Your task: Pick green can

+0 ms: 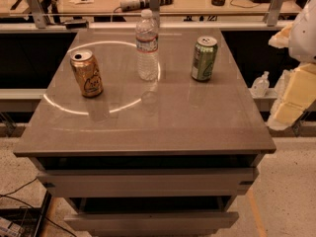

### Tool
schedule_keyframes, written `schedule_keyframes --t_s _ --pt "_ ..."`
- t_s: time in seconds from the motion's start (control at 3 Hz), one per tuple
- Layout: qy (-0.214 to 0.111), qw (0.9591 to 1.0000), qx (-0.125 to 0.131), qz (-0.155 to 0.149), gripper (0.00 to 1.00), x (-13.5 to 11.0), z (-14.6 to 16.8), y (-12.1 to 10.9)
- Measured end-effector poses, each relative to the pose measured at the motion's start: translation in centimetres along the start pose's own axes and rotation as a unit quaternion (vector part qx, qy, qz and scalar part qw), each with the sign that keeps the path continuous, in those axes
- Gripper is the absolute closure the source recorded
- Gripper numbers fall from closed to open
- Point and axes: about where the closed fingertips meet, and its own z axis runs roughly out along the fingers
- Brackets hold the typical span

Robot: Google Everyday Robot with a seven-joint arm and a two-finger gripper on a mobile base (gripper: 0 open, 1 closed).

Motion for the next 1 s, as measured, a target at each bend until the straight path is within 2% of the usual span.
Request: schedule_keyframes --t_s 0.33,0.67,1.0 --pt "-0.026 0.9953 0.021 0.090 0.00 1.5 1.0 -1.3" --pt "-0.074 0.9724 0.057 0.214 0.00 2.7 2.0 -2.7" --pt "-0.122 0.9369 0.090 0.315 0.00 3.9 3.6 -4.5"
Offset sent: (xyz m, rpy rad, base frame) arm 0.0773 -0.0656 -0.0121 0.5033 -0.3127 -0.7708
